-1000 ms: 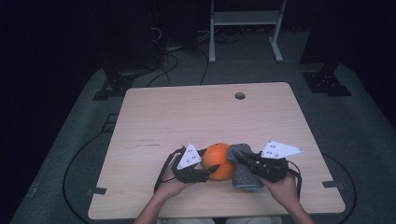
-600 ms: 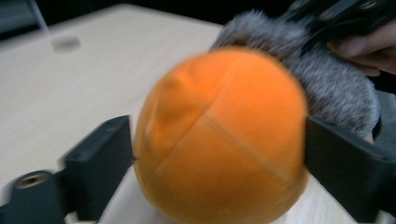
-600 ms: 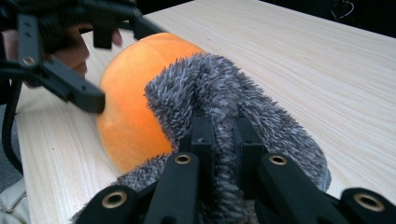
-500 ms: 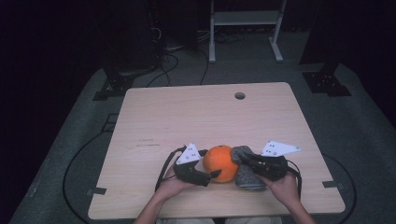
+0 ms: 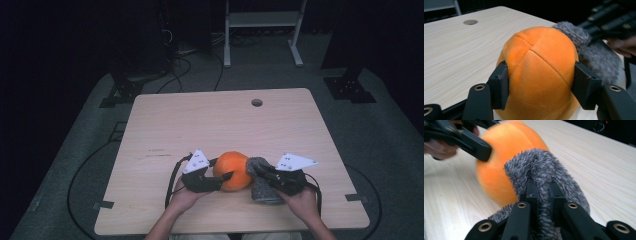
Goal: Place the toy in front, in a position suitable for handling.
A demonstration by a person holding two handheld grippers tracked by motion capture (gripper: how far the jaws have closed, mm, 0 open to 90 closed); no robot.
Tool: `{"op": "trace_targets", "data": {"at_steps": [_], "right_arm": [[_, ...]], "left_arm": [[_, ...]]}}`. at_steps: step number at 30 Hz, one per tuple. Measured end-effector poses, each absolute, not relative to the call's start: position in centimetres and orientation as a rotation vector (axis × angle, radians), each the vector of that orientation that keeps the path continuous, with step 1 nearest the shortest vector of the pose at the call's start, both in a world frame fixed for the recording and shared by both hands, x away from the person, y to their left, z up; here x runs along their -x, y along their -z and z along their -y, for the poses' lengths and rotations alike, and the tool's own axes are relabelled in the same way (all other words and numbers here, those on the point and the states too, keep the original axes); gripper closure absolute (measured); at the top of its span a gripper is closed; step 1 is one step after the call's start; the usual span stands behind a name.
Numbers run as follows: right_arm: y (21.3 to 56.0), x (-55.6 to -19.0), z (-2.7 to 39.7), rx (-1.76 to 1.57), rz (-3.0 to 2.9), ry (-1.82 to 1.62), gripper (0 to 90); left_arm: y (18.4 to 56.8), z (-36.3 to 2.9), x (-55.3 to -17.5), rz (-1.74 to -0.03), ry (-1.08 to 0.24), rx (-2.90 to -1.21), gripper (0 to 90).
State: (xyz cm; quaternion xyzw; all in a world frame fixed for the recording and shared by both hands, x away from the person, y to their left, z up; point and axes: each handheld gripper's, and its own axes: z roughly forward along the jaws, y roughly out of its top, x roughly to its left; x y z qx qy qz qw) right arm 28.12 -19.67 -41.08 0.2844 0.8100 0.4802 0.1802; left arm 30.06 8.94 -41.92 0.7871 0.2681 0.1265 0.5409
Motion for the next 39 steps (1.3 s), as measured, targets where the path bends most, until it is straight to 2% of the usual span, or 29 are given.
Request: {"op": "trace_targets", "data": {"at_steps": [5,10,13,17,21,24,26,28,30,35,39], "right_arm": [[39.6,-26.9,17.9,-0.663,-2.279,-1.451,81.2],[41.3,-28.5,19.5,-0.813,-2.292,-1.395,81.3],[41.0,-28.8,20.5,-0.867,-2.249,-1.504,81.2],[40.1,-28.9,20.7,-0.865,-2.230,-1.565,81.1],[41.2,-29.2,20.5,-0.896,-2.300,-1.554,81.2],[41.3,-28.8,19.7,-0.875,-2.335,-1.552,81.2],[41.4,-28.4,19.0,-0.840,-2.383,-1.561,81.2],[41.3,-27.9,18.3,-0.785,-2.414,-1.546,81.2],[40.8,-27.6,18.1,-0.762,-2.396,-1.521,81.1],[40.2,-28.3,19.2,-0.812,-2.328,-1.523,81.1],[40.6,-29.1,19.8,-0.854,-2.346,-1.474,81.0]], "left_arm": [[41.9,-8.3,-29.7,-0.636,-0.291,-1.849,38.3],[41.8,-8.8,-29.7,-0.611,-0.334,-1.858,38.3],[41.6,-8.2,-29.1,-0.523,-0.414,-1.897,38.2],[41.8,-7.4,-28.6,-0.381,-0.434,-1.942,37.6],[42.1,-8.0,-29.2,-0.404,-0.341,-1.965,28.8],[41.5,-9.3,-30.2,-0.523,-0.145,-1.867,17.2],[41.3,-9.6,-30.3,-0.544,-0.140,-1.874,13.5],[41.6,-9.4,-30.4,-0.545,-0.126,-1.919,16.9],[41.9,-9.3,-30.1,-0.529,-0.156,-1.933,28.5],[42.0,-9.0,-29.4,-0.406,-0.163,-2.024,32.6],[42.0,-9.1,-29.2,-0.372,-0.154,-2.043,33.6]]}}
